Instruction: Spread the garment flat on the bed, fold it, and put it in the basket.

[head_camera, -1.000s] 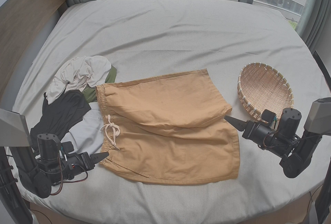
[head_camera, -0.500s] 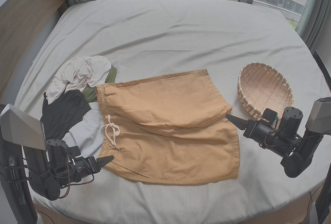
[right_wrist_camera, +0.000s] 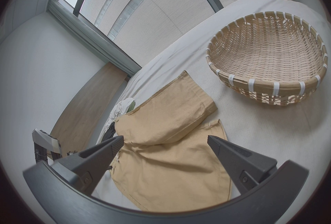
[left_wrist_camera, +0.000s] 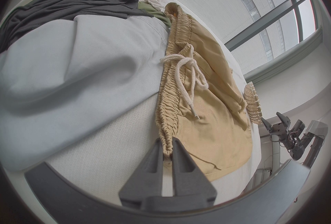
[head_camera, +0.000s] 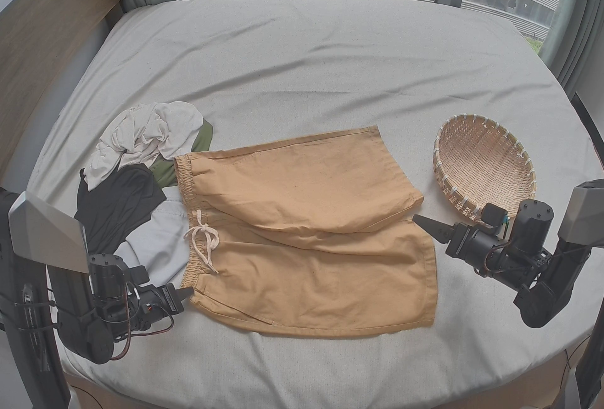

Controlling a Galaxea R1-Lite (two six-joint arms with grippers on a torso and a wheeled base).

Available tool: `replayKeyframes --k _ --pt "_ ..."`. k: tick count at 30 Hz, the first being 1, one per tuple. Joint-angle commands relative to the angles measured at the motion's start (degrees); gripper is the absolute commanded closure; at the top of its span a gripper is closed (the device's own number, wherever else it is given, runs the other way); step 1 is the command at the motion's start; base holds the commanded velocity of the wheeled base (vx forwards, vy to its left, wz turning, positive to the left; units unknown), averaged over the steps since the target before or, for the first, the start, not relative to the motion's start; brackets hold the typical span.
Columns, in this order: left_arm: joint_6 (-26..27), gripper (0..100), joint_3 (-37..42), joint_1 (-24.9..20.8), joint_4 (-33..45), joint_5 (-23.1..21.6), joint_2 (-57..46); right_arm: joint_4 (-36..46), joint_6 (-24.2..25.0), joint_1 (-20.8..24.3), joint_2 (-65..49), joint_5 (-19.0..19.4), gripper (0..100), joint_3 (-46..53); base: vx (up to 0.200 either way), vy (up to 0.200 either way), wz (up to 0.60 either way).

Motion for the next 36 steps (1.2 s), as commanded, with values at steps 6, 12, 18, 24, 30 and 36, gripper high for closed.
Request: replayKeyframes --k 6,12,18,24,30,36 --pt "-4.54 100 -0.09 -0.4 -0.65 0.03 -4.14 0.16 -4.45 0.31 0.72 0.07 0 11.23 0.0 0.0 0.0" --pt "-4.71 100 0.08 -0.84 -0.65 0.12 -4.49 0.16 -4.8 0.31 2.91 0.16 0 16.16 0.0 0.0 0.0" --pt "-4.62 100 0.35 -1.01 -0.65 0.47 -4.4 0.16 -4.89 0.58 8.01 0.07 0 18.0 0.0 0.0 0.0" --pt "-4.62 100 0.61 -0.92 -0.65 0.47 -4.49 0.08 -4.8 0.93 10.91 -0.02 0 17.3 0.0 0.0 0.0" --pt "-4.62 100 0.7 -1.01 -0.65 0.47 -4.31 0.08 -4.71 1.9 11.0 -0.02 0 16.95 0.0 0.0 0.0" --pt "-4.45 100 0.7 -0.92 -0.65 0.56 -4.31 -0.01 -4.71 2.25 12.76 -0.02 0 15.36 0.0 0.0 0.0"
